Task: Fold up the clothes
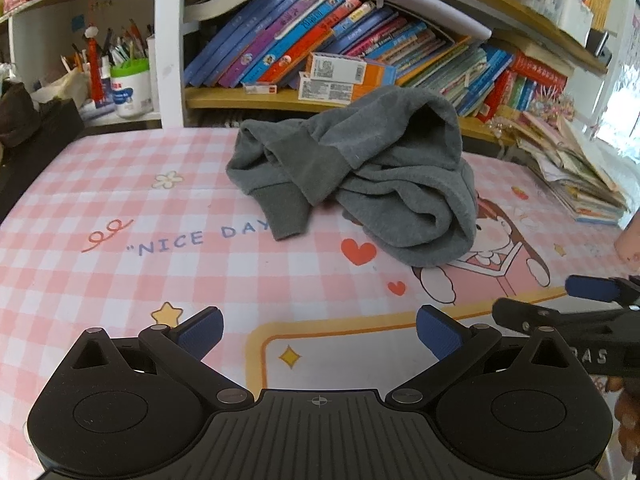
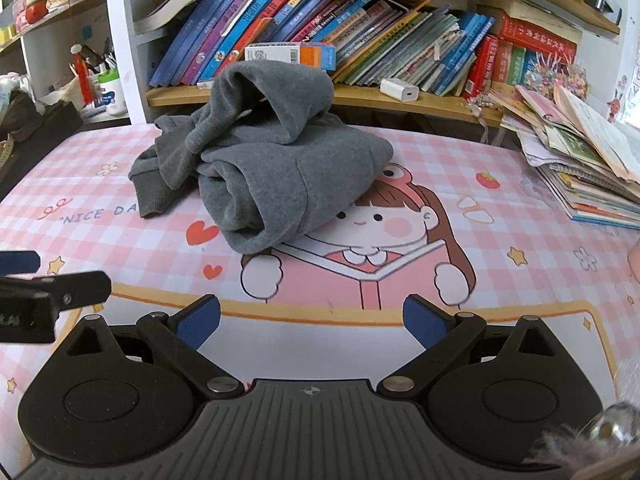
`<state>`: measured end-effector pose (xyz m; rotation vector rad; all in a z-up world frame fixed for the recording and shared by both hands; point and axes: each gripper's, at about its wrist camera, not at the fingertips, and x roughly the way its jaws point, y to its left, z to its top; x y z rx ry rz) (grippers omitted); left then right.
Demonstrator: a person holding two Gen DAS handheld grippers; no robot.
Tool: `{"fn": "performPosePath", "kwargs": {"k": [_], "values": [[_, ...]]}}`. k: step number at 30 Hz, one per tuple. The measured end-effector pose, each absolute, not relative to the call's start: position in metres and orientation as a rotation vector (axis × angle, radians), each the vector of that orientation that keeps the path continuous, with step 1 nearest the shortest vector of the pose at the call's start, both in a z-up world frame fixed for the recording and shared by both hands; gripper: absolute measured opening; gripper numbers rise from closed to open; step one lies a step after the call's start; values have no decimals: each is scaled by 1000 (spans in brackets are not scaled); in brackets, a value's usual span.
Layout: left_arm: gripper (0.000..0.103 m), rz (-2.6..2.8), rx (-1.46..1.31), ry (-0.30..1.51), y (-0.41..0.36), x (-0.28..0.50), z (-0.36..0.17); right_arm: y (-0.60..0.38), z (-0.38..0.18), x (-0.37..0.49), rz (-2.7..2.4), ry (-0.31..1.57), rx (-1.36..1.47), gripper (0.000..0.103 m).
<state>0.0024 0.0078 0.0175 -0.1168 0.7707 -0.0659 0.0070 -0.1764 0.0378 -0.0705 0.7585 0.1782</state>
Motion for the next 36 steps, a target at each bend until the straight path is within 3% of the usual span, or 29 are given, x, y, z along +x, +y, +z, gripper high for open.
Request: {"fn": "performPosePath", "kwargs": {"k": [10, 18, 21, 24, 26, 36], "values": [[103, -15, -163, 740, 37, -13, 25, -160, 53, 47, 231, 707, -110, 96], [103, 19, -192, 728, 58, -26, 24, -140, 71, 103, 236, 663, -213, 74], [103, 40, -202, 728, 68, -33, 23, -132, 78, 126, 226, 677, -225, 61], [103, 68, -217, 723, 81, -43, 23, -121, 83, 144, 213, 665, -268, 37], [103, 89, -230, 713, 92, -50, 23, -114, 84, 153, 194, 650, -295, 7], [103, 168, -426, 696, 154, -79, 18, -31, 158, 107, 632, 663, -64, 6]]}}
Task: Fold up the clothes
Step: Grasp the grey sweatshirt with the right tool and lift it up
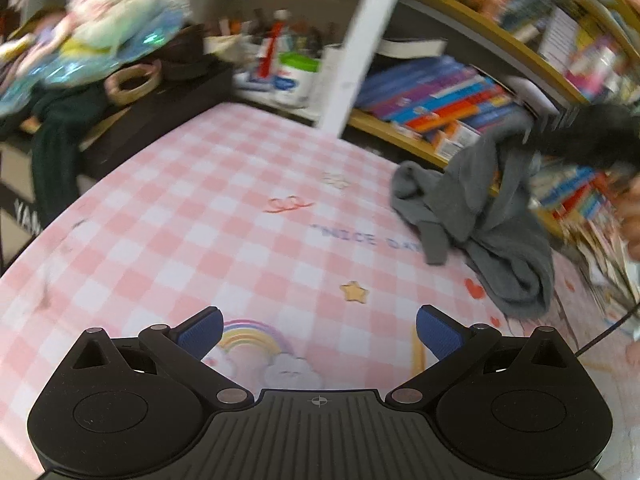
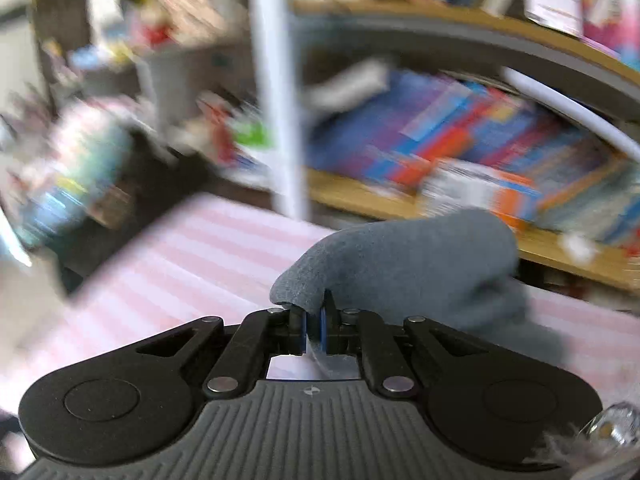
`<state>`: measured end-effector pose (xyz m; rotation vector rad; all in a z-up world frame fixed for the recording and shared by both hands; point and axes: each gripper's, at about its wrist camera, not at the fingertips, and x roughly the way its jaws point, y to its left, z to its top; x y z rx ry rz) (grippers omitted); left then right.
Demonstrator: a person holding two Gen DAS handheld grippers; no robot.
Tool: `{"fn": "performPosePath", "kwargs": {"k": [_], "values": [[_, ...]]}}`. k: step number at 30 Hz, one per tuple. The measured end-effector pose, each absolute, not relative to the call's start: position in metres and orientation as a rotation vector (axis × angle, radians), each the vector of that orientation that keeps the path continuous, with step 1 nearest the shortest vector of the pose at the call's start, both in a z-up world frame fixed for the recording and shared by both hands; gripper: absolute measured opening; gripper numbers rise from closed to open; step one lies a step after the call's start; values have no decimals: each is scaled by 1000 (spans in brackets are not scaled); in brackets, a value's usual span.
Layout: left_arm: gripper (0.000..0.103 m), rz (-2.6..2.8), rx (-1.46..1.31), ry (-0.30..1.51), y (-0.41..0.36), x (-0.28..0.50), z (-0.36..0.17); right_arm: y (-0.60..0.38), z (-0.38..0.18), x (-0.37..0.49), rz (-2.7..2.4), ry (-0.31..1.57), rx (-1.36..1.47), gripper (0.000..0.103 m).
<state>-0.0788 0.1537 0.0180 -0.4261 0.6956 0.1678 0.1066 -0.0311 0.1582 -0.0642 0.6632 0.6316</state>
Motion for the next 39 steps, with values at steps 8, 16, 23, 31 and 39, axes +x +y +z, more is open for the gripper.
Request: {"fn": "performPosePath", "kwargs": {"k": [8, 16, 23, 31, 39], "values": [[103, 200, -490, 617, 182, -93, 23, -4, 292, 76, 761, 320, 180, 6], [103, 268, -610, 497, 221, -104, 28, -122, 342, 29, 618, 109, 473, 5], [103, 320, -734, 523, 252, -97, 16, -254, 177, -21, 61, 526, 543, 6], [102, 199, -668, 614, 230, -68, 12, -299, 1, -92, -351, 892, 781, 6], [92, 116, -537, 712, 192, -38, 3, -303, 20, -91, -341, 833, 659, 6]]}}
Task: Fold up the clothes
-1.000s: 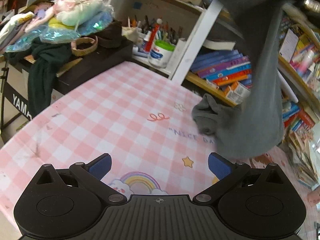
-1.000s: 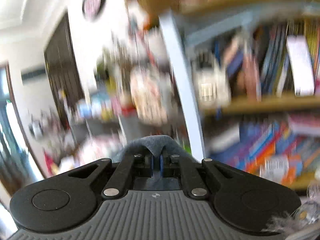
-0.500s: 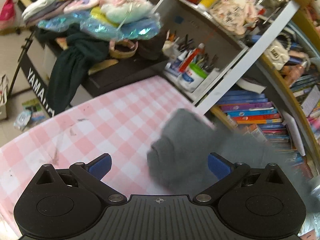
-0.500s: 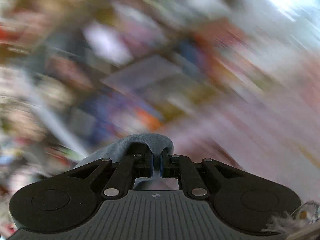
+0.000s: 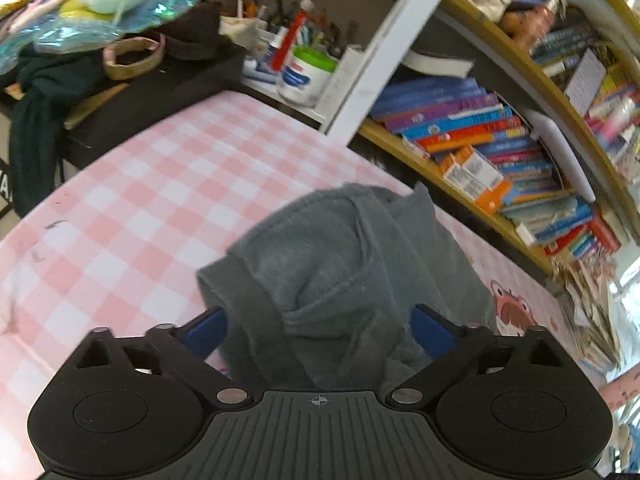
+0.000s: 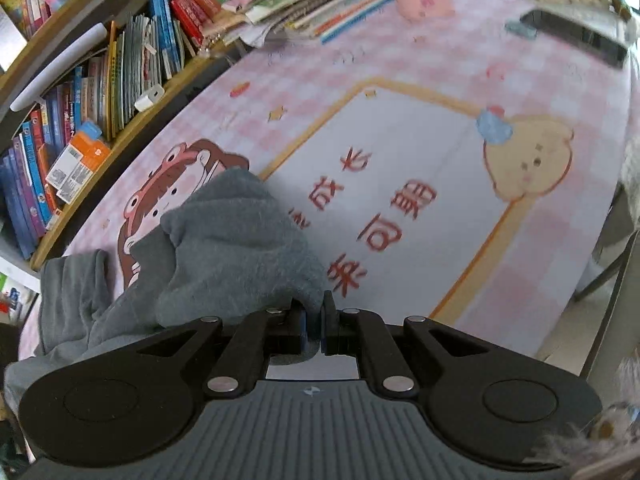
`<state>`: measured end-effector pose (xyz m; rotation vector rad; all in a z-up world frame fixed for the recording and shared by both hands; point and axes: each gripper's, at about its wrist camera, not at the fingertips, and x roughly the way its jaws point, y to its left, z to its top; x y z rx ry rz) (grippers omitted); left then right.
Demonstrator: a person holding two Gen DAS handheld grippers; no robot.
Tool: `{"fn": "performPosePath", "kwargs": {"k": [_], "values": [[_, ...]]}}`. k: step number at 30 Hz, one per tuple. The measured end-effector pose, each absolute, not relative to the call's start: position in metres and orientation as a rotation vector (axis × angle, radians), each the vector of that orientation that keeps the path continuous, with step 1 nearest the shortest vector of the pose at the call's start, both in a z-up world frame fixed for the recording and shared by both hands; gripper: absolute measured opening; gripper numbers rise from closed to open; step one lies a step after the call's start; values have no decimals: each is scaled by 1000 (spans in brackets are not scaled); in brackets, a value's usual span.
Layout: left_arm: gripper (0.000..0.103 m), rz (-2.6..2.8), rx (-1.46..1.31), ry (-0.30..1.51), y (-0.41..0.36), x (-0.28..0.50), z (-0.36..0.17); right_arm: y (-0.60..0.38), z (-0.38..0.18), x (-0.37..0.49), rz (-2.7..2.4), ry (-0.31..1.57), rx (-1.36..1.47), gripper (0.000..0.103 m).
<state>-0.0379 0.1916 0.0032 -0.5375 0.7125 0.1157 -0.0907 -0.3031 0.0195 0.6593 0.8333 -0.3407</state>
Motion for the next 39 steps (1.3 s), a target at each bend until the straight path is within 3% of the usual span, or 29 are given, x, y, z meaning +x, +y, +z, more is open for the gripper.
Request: {"fn": "performPosePath", "kwargs": {"k": [1, 9, 17, 26, 30, 32, 36, 39], "values": [[89, 114, -538, 733, 190, -34, 0, -306, 21, -94, -354, 829, 648, 6], [28, 67, -551, 898, 174, -6, -25, -335, 26, -108, -482, 838, 590, 6], [0, -61, -390, 894, 112, 65, -23, -359, 15, -126, -540, 894, 575, 6], [0, 18, -387, 574, 147, 127, 45, -320, 20, -88, -247, 964, 386, 6], [1, -152, -416, 628, 142, 113, 50, -300, 18, -73, -146, 978, 301, 6], [10, -256, -353, 694, 118, 101, 39, -301, 17, -68, -140, 979, 323, 6], [44, -390, -194, 796, 71, 79, 11, -302, 16, -65, -134, 979, 334, 7], [56, -377, -88, 796, 48, 68, -1, -302, 16, -68, -126, 977, 328, 7]]}}
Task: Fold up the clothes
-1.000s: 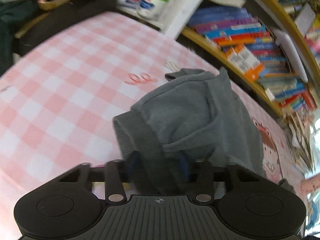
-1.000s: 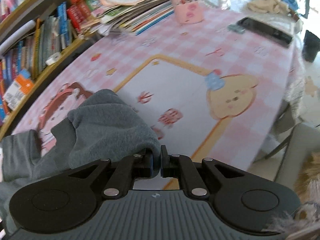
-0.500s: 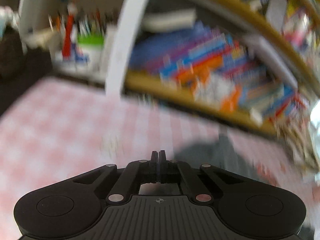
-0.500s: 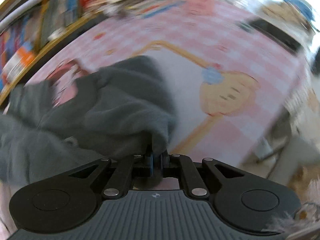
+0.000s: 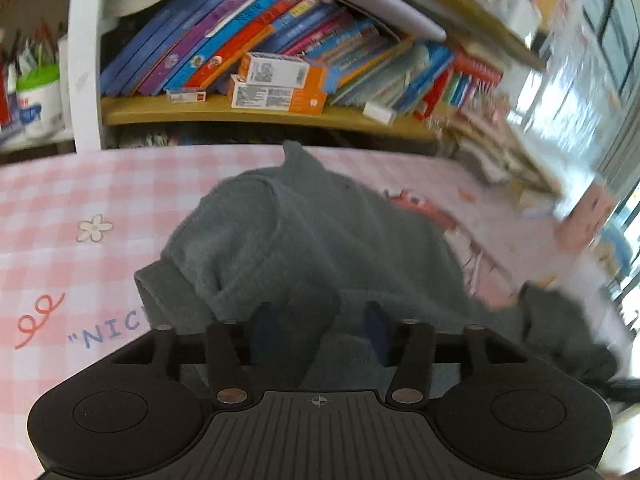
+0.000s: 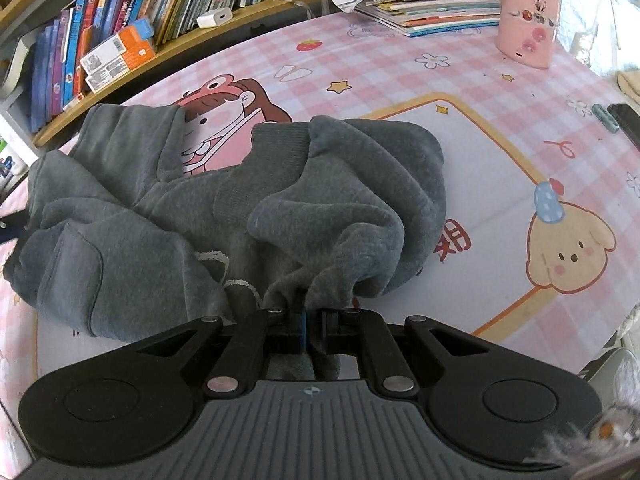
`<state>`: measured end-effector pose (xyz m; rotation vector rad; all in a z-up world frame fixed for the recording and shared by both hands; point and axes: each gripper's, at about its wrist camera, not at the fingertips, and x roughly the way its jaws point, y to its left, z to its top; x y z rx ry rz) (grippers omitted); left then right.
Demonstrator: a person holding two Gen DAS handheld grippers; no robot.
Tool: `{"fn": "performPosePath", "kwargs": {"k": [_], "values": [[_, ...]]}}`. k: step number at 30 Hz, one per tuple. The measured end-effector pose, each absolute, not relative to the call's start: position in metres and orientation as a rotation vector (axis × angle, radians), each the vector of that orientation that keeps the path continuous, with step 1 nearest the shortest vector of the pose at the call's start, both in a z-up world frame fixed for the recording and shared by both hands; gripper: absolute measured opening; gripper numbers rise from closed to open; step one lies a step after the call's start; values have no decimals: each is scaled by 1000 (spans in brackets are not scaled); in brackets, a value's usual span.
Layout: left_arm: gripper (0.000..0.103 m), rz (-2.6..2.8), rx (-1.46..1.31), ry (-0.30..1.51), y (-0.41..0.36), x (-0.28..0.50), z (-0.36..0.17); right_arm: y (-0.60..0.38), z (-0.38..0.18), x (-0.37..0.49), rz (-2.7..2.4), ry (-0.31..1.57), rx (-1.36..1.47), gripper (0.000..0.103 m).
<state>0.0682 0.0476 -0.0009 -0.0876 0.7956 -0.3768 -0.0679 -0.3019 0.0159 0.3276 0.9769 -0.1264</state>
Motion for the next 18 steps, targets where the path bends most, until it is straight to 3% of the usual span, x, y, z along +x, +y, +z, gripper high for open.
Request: {"fn": "performPosePath", "kwargs": {"k": [6, 12, 13, 15, 18], "values": [[64, -323, -48, 754, 44, 73, 4, -308, 13, -76, -136, 979, 363, 7], [61, -372, -94, 830, 45, 84, -5, -307, 12, -80, -141, 973, 373, 8], [55, -381, -104, 838, 46, 82, -7, -307, 12, -81, -142, 972, 374, 8], [8, -394, -113, 837, 48, 76, -8, -307, 11, -82, -144, 971, 382, 8], [1, -493, -149, 771, 60, 58, 5, -308, 10, -83, -152, 968, 401, 8]]}}
